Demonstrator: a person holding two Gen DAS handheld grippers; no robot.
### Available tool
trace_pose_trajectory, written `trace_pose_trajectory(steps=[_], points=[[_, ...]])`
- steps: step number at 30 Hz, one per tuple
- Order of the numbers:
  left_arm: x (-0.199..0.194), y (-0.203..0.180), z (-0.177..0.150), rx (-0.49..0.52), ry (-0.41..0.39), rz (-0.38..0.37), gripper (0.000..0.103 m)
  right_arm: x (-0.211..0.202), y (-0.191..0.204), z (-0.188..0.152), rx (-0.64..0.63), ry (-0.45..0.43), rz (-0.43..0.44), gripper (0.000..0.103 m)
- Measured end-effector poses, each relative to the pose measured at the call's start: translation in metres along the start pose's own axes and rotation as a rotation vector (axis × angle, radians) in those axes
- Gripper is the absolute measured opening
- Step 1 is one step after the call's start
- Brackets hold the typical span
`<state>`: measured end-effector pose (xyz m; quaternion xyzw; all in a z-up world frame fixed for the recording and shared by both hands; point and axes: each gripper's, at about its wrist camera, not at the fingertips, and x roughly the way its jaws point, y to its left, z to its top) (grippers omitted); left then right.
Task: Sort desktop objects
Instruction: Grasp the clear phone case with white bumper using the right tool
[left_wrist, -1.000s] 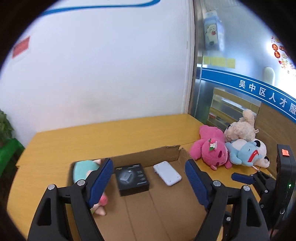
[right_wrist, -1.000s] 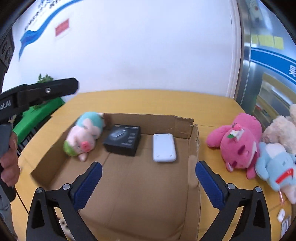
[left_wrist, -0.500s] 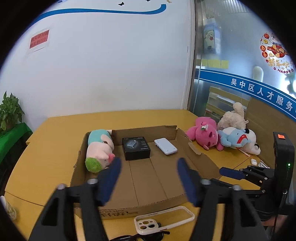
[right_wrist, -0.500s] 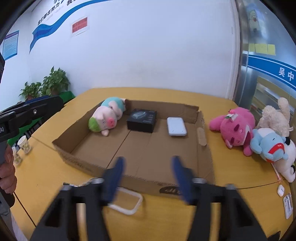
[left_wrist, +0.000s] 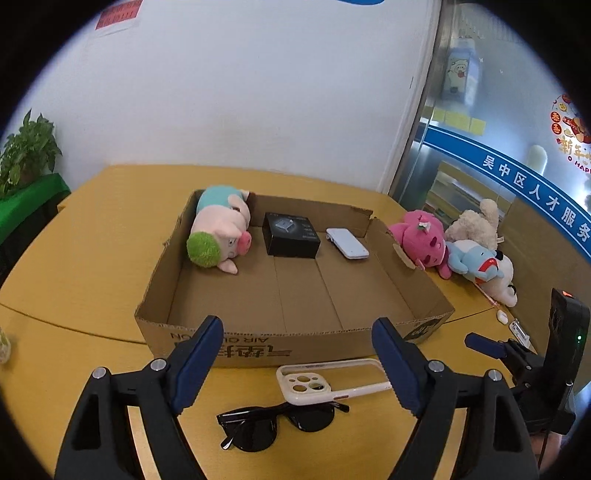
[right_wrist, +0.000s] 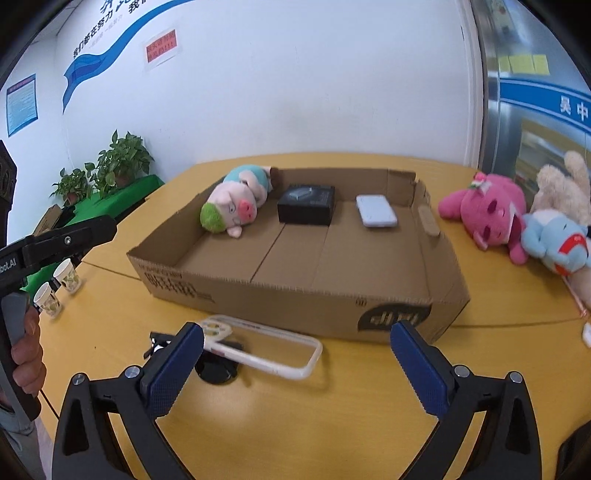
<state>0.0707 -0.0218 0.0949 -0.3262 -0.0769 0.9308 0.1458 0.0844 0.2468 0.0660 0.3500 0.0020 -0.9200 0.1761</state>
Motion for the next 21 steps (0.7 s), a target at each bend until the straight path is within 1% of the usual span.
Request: trace_pose_trajectory(steps=[4,7,10,13,16,18,21], points=[[0.032,0.016,-0.012,-0.034,0.122,-0.099,0.083,0.019,-0.013,-0.018,0.083,0.073,0.051,0.103],[0.055,0.027,-0.021,-0.07,0.192,-0.136,0.083,0.035,-0.018,-0.034,0.129,0.135,0.077,0.103],[0.08,0.034,-0.031,-0.096,0.282,-0.161,0.083,0.045,-0.02,-0.046,0.16,0.166,0.103,0.102],[0.107,0.036,-0.038,-0.115,0.373,-0.196,0.082,0.049,-0.025,-0.047,0.204,0.164,0.138,0.102],[0.129,0.041,-0.041,-0.162,0.451,-0.242,0.082,0.058,-0.031,-0.04,0.241,0.172,0.186,0.102],[0.138,0.041,-0.042,-0.18,0.477,-0.254,0.082,0.065,-0.031,-0.037,0.234,0.192,0.207,0.102],[0.147,0.037,-0.042,-0.177,0.506,-0.275,0.082,0.083,-0.027,-0.034,0.208,0.234,0.213,0.102]])
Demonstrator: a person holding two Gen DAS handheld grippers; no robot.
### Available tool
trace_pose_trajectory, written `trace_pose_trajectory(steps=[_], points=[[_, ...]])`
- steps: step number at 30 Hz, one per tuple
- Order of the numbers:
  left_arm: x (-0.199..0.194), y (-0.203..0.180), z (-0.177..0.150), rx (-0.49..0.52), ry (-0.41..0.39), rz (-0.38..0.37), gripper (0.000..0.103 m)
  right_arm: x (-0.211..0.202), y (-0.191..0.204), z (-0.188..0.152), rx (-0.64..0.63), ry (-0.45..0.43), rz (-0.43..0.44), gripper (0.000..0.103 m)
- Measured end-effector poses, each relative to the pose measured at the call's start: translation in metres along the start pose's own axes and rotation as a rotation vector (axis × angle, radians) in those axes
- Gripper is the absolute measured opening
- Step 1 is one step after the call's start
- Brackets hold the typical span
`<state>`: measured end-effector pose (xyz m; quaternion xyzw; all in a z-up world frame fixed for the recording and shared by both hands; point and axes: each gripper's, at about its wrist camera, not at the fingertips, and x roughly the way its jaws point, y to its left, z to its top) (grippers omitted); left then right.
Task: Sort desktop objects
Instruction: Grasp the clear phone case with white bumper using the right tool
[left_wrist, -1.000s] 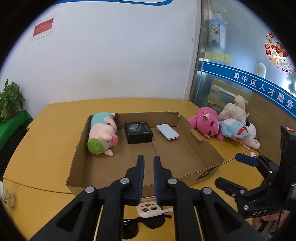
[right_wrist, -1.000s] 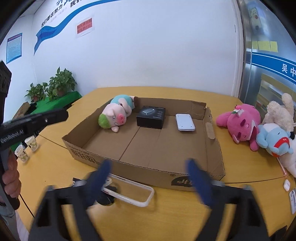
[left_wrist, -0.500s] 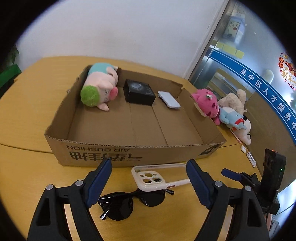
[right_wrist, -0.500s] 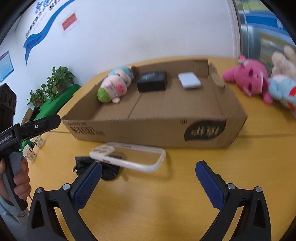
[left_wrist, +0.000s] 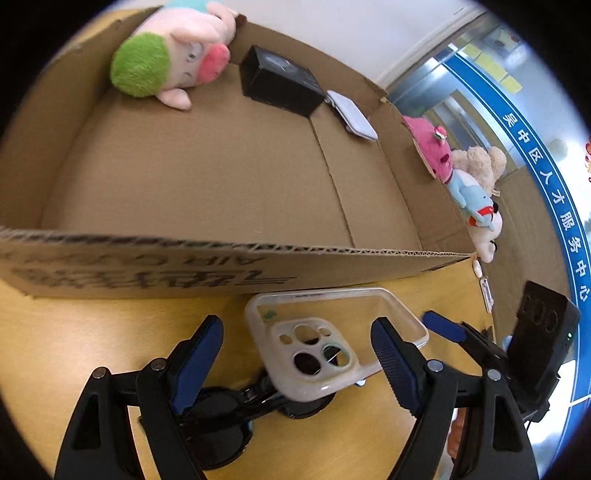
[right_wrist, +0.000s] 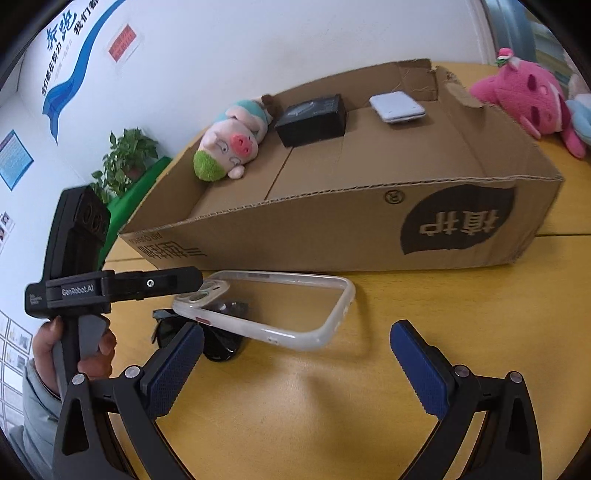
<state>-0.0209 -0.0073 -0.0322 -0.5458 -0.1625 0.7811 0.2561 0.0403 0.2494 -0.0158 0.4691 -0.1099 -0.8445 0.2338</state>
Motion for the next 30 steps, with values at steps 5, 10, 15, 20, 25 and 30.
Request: trace_pose_trajectory(steps=[5,10,15,20,25,30], points=[[0.013,0.0,0.004,-0.003,0.035,-0.009,0.081,0.023,-0.004,0.011,0.017,0.049,0.075,0.102],[0.006,-0.012,0.003,0.048,0.005,-0.018,0.081,0.02,0.003,0.009,-0.01,0.035,0.09,0.102],[-0.006,-0.026,-0.006,0.101,-0.033,0.011,0.081,-0.003,0.021,0.001,-0.089,-0.035,0.073,0.103],[-0.04,-0.047,-0.029,0.15,-0.138,-0.016,0.081,-0.032,0.024,-0.018,-0.097,-0.094,0.097,0.103],[-0.064,-0.07,-0.061,0.234,-0.204,-0.066,0.081,-0.06,0.032,-0.044,-0.131,-0.141,0.127,0.102],[-0.066,-0.074,-0.084,0.254,-0.21,-0.041,0.081,-0.069,0.041,-0.068,-0.167,-0.127,0.136,0.102]])
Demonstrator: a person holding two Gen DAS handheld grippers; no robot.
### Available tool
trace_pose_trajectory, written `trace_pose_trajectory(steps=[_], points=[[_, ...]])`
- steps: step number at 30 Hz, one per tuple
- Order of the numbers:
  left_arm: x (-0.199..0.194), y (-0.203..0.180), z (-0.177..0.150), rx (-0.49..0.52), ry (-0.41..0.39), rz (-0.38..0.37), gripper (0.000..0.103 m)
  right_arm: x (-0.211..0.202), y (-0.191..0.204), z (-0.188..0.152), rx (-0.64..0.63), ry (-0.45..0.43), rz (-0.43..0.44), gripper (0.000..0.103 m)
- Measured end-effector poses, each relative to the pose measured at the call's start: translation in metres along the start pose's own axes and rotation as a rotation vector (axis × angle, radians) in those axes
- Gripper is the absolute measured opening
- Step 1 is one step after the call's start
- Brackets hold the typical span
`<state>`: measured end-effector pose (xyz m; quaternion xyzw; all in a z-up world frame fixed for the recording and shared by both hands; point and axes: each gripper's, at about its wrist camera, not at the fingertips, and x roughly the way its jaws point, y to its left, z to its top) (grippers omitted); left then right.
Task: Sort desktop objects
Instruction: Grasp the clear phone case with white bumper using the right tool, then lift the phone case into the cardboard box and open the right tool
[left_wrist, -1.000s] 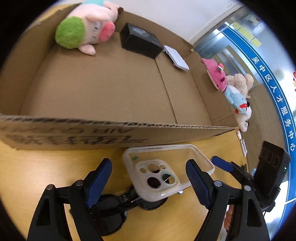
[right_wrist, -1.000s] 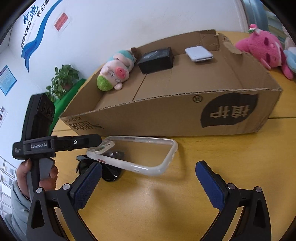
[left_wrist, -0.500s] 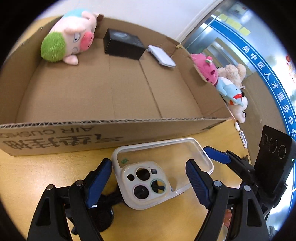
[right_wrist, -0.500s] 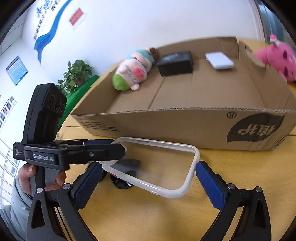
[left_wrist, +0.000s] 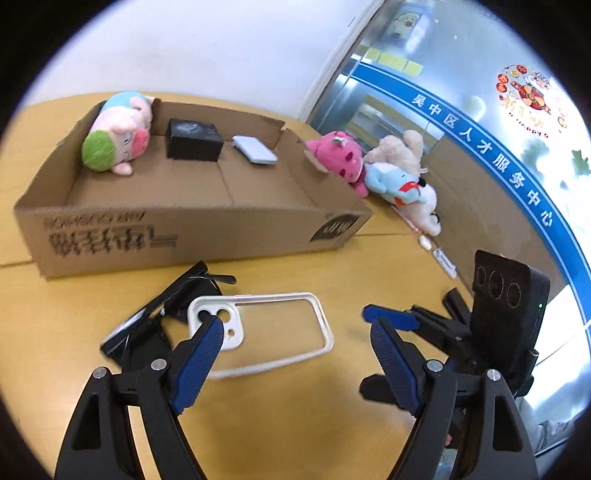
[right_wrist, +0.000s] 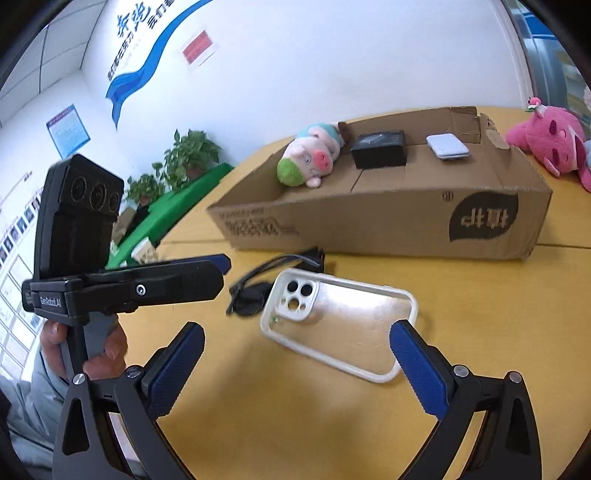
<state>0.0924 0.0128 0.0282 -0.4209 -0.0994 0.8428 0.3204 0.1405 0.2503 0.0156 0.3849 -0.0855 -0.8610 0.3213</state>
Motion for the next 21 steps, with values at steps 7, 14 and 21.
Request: trace_pose_trajectory(steps=[7,14,21], points=[[0.026,0.031,-0.013,-0.102,0.064,0.077,0.08,0.017,-0.033,-0.006,0.073,0.05,-0.154,0.092],[0.058,0.042,-0.017,-0.1,0.143,0.104,0.058,0.045,-0.045,-0.01,0.044,0.132,-0.289,0.061],[0.064,0.04,-0.025,-0.082,0.18,0.118,0.023,0.033,-0.051,-0.018,-0.002,0.119,-0.383,0.016]])
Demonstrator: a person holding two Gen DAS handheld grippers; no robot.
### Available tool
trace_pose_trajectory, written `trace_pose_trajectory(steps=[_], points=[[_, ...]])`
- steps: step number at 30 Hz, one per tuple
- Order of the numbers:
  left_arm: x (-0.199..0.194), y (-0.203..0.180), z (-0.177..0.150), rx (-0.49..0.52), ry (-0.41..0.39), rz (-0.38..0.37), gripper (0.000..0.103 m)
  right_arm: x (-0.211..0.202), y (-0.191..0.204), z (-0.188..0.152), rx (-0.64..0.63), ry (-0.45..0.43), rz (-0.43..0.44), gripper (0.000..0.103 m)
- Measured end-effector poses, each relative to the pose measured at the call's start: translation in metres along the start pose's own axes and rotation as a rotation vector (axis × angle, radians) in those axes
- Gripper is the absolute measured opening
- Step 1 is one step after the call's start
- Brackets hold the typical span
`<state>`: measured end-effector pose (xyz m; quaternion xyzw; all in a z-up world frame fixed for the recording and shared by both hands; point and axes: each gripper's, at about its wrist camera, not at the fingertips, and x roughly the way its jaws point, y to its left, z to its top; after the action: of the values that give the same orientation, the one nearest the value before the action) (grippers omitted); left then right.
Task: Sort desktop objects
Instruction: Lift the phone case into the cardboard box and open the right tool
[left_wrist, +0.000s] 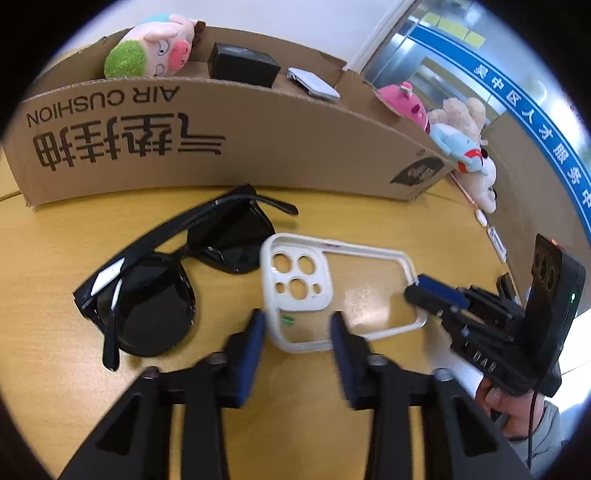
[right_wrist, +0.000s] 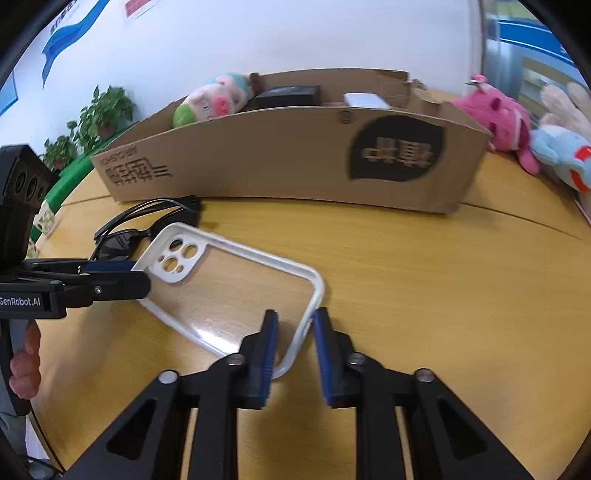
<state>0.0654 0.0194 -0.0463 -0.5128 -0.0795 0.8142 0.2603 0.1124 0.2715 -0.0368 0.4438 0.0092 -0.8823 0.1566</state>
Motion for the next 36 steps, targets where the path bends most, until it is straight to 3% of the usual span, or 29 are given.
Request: trace_pose_trajectory(steps=[10,16,21,26,31,36], points=[[-0.008,-0.011,-0.003,0.011,-0.015,-0.019,0.01,-0.008,-0.014,-0.007,0.048,0.008,-0.044,0.009],[-0.038,-0.041,0.018,0.095,-0.102,-0.082,0.01,-0.047,-0.023,0.008,0.069,-0.104,-0.068,0.008],[-0.063,-0.074,0.054,0.163,-0.231,-0.123,0.01,-0.099,-0.03,0.042,0.048,-0.249,-0.141,0.008],[-0.09,-0.085,0.096,0.179,-0.322,-0.111,0.01,-0.134,-0.025,0.091,-0.007,-0.371,-0.197,0.008],[-0.137,-0.07,0.126,0.175,-0.435,-0.062,0.009,-0.153,-0.001,0.146,-0.082,-0.489,-0.144,0.008],[-0.177,-0.036,0.143,0.144,-0.511,0.03,0.009,-0.137,0.033,0.191,-0.124,-0.514,-0.039,0.008]])
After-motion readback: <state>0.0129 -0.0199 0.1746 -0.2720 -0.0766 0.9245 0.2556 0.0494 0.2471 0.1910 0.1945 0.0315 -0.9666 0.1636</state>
